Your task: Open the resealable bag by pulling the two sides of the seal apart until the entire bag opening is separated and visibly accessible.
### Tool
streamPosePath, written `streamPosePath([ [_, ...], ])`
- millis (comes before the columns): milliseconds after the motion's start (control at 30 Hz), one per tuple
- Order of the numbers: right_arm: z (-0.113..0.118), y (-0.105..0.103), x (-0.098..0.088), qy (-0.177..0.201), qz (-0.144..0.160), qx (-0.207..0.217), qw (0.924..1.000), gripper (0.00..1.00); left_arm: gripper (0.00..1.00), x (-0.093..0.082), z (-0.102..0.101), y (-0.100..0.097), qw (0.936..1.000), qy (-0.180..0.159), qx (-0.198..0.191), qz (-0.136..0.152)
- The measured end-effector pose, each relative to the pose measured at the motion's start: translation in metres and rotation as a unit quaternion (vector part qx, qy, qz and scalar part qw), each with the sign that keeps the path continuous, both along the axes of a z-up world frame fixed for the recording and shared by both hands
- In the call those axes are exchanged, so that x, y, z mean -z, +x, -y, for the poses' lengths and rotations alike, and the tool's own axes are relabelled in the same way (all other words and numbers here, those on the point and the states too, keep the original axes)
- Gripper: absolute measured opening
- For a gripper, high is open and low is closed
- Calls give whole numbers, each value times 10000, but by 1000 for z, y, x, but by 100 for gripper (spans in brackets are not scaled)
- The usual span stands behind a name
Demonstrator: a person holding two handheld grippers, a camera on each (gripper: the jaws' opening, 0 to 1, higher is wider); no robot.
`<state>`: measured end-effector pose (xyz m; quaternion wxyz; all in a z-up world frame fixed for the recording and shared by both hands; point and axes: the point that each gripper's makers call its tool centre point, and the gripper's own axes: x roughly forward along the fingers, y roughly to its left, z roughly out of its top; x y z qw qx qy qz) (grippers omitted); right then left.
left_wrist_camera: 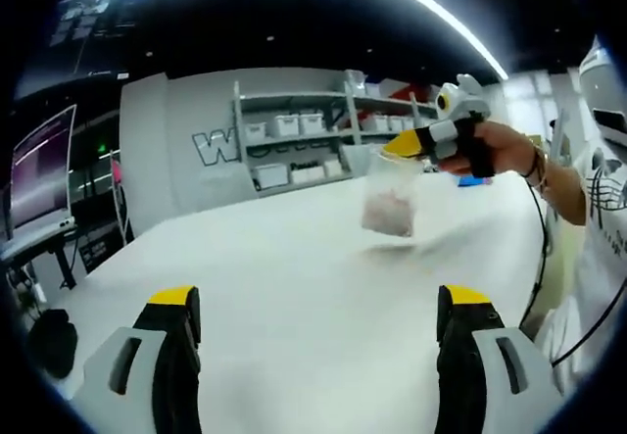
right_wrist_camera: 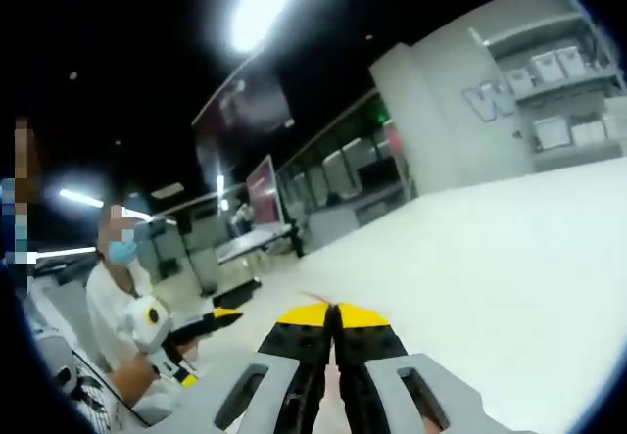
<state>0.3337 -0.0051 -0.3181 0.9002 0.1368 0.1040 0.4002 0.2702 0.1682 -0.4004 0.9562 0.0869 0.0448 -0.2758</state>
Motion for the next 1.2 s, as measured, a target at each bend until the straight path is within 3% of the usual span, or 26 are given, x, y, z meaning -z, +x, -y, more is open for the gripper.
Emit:
streamPosePath([
  [700,2,62,-2,-293,-126,337,9989,0,100,-8,-5,-6,9999,-85,-19,143],
  [1200,11,106,-3,-236,-260,674,9971,0,100,-9,-4,-9,9998,-107,26,158],
])
